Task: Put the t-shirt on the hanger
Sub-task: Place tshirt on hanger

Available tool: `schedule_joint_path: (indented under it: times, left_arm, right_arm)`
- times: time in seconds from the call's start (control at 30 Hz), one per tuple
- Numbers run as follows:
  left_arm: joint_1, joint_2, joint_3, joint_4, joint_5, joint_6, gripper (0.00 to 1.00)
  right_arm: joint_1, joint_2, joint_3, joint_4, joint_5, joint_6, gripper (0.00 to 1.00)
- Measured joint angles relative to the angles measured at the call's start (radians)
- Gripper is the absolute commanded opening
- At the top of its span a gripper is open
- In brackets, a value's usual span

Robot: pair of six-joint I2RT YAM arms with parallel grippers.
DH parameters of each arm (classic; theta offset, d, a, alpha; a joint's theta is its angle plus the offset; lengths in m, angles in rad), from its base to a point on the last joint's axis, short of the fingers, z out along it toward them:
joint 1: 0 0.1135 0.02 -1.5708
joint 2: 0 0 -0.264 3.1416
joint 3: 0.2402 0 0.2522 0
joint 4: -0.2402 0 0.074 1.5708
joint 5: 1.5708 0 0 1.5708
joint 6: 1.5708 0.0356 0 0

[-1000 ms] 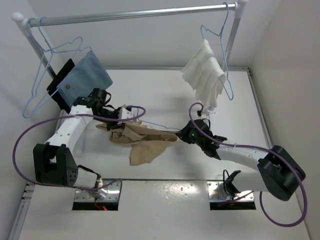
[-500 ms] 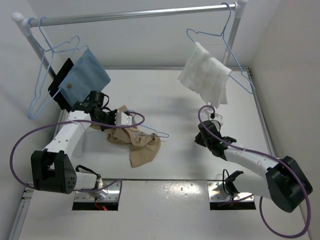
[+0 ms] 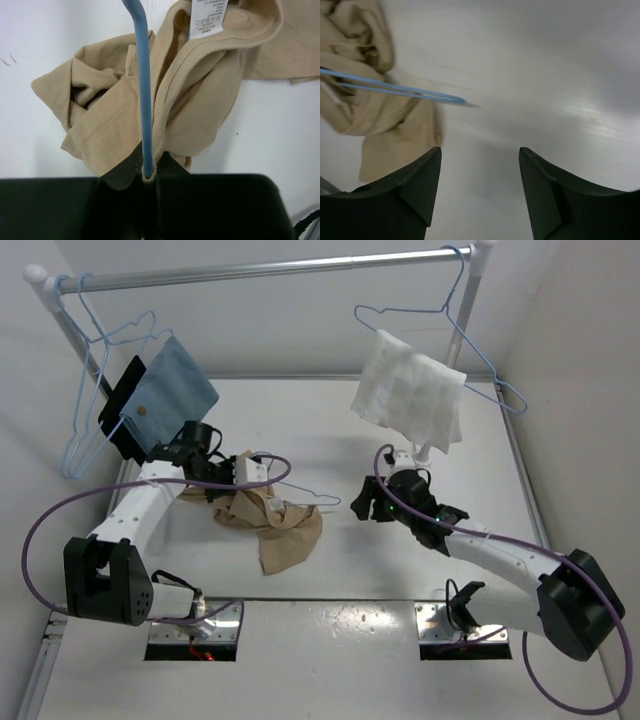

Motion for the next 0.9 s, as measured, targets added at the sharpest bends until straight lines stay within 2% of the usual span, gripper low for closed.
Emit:
schedule_joint_path:
  times: [0.07,0.2,0.37,0.53,0.63,0.73,0.9]
  left_arm:
    - [0.000,0.002,-0.006,0.007,0.000,-0.037,0.00]
    - [-0.002,0.005,-0.029,0.027,0.007,-0.122,0.00]
    - [-0.014,0.005,-0.048,0.066,0.008,-0.223,0.00]
    - [-0.015,0.005,-0.075,0.094,0.008,-0.265,0.00]
    - [-0.015,0.004,-0.084,0.101,0.006,-0.279,0.00]
    - [-0.015,0.004,-0.085,0.111,0.002,-0.289,0.00]
    - [-0.015,0.005,-0.089,0.133,-0.008,-0.307,0.00]
  right_arm:
    - [0.028,0.027,0.052,0.012,-0.020,-0.010,0.69]
    - [0.100,0.142,0.216,0.003,-0.006,0.030,0.71]
    - [0.212,0.330,0.419,-0.011,0.043,0.132,0.72]
    - [0.302,0.565,0.622,-0.091,0.066,0.160,0.70]
    - [0.322,0.632,0.657,-0.141,0.072,0.166,0.61]
    - [0.323,0.640,0.657,-0.193,0.087,0.165,0.56]
    - [0.332,0.649,0.663,-0.214,0.090,0.161,0.56]
